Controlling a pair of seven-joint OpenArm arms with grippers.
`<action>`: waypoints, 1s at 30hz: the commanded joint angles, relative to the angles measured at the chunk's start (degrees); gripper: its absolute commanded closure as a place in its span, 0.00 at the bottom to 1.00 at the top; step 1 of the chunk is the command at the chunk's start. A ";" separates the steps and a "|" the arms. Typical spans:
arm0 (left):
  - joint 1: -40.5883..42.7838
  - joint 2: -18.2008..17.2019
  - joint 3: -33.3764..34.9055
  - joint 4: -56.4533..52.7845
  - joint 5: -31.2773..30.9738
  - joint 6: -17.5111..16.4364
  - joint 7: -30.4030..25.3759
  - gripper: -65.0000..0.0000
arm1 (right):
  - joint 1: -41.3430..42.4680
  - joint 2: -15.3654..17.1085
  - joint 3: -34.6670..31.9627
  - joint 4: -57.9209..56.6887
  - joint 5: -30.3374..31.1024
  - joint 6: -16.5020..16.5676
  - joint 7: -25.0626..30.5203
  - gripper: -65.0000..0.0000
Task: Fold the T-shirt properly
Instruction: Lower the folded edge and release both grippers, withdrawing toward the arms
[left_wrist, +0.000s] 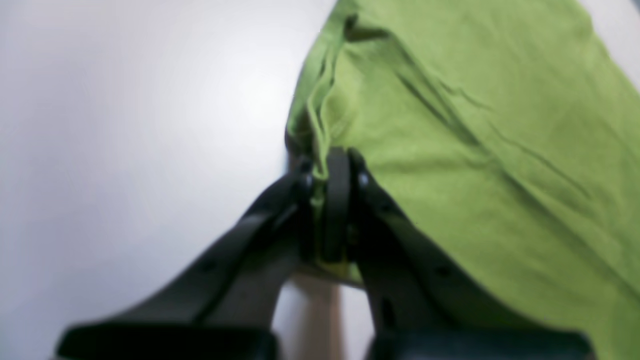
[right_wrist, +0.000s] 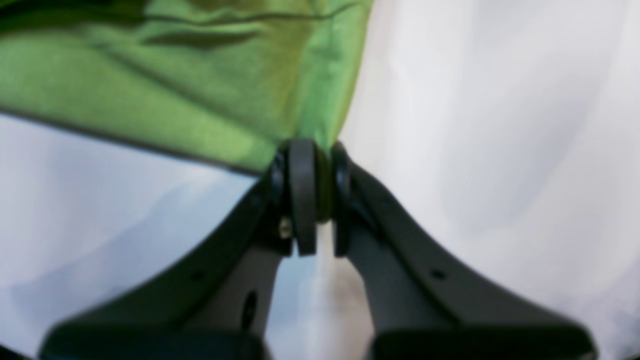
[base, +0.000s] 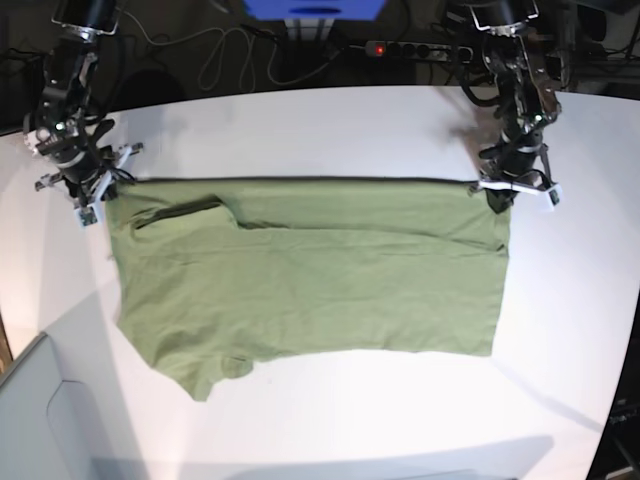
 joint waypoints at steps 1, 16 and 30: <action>0.50 -0.69 -0.12 2.17 0.00 0.10 -0.28 1.00 | 1.75 1.58 0.26 2.97 0.17 0.87 0.20 1.00; 2.26 -0.43 -0.12 6.74 0.09 0.27 -0.19 1.00 | 4.13 1.58 0.43 9.21 0.17 0.87 -6.83 1.00; 14.39 -0.08 -0.04 10.87 -0.53 0.19 -0.19 1.00 | -11.87 1.40 0.43 15.28 0.17 0.87 -6.66 1.00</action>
